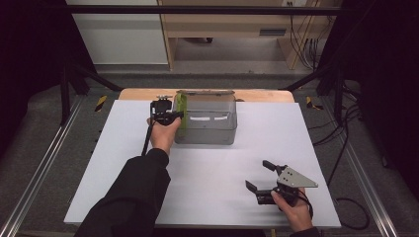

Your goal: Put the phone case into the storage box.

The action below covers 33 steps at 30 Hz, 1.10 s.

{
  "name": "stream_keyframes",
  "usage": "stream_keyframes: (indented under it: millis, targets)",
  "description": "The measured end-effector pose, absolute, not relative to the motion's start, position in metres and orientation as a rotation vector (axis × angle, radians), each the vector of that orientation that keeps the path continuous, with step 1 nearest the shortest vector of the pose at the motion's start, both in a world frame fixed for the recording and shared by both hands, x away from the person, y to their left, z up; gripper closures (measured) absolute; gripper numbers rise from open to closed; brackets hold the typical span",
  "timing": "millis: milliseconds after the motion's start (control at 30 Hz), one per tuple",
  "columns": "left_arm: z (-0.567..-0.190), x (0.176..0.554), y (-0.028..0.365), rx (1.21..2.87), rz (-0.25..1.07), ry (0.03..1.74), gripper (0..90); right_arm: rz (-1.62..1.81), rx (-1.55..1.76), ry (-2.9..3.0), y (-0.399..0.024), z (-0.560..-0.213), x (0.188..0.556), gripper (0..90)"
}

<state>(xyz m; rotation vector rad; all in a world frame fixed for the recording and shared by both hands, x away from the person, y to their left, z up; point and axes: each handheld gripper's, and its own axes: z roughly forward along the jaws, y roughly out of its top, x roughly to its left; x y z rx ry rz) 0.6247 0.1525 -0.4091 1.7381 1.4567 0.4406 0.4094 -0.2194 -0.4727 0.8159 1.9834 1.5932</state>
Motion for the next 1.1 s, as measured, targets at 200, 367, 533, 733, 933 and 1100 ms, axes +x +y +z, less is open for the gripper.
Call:
stream_keyframes:
  millis: [200, 367, 533, 733, 933, 1100]
  targets:
    - [-0.4098, 0.6256, 0.1521, 1.729, 0.443, 1.460, 77.0, 1.591, 0.818, 1.984, -0.2195, -0.4727, 0.4094, 7.2]
    - [-0.4099, 0.6257, 0.1515, 1.737, 0.455, 1.455, 76.9, 1.591, 0.814, 1.986, -0.2195, -0.4729, 0.4098, 7.2]
    - [-0.4103, 0.6252, 0.1490, 1.744, 0.481, 1.450, 75.4, 1.591, 0.814, 1.986, -0.2194, -0.4730, 0.4099, 7.2]
    - [-0.4107, 0.6253, 0.1478, 1.742, 0.491, 1.452, 74.3, 1.590, 0.815, 1.987, -0.2193, -0.4731, 0.4099, 7.2]
    - [-0.4114, 0.6253, 0.1461, 1.755, 0.512, 1.444, 73.4, 1.590, 0.815, 1.988, -0.2193, -0.4731, 0.4101, 7.2]
    - [-0.4109, 0.6256, 0.1463, 1.752, 0.509, 1.447, 73.5, 1.592, 0.814, 1.989, -0.2192, -0.4732, 0.4102, 7.2]
